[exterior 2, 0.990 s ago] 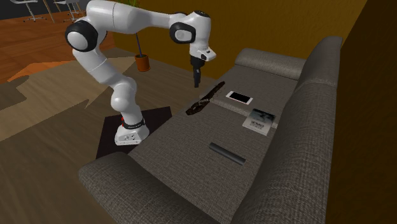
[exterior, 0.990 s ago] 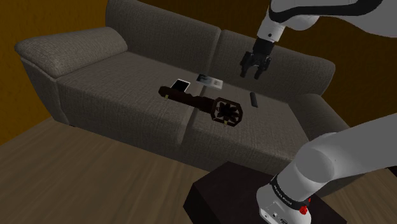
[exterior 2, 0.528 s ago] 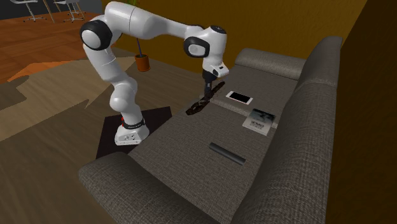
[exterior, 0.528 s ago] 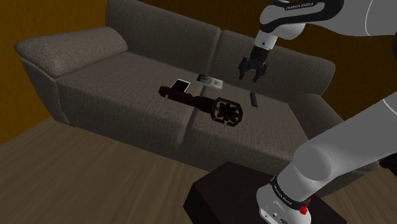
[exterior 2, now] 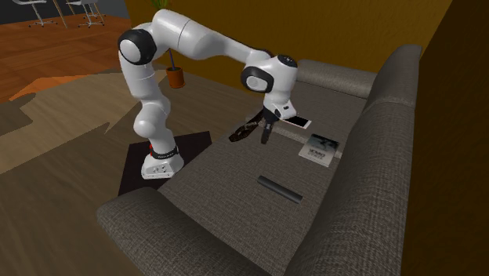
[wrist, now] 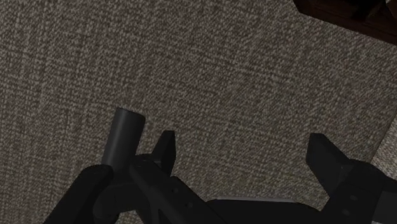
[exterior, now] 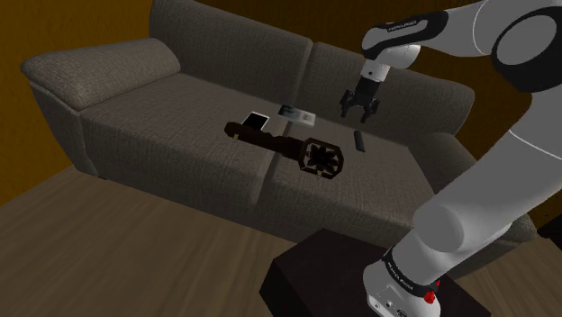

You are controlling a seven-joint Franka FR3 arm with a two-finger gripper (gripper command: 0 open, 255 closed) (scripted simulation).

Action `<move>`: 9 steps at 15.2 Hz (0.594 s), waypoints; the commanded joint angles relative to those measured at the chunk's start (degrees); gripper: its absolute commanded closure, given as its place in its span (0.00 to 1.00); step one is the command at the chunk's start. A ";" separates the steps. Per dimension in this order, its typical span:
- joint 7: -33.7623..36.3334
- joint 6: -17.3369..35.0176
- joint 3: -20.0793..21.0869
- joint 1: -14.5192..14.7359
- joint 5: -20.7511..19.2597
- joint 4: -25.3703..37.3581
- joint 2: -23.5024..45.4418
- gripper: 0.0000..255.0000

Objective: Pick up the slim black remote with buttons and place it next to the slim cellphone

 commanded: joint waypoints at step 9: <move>-0.17 1.50 -4.79 -6.54 4.81 12.38 17.27 0.00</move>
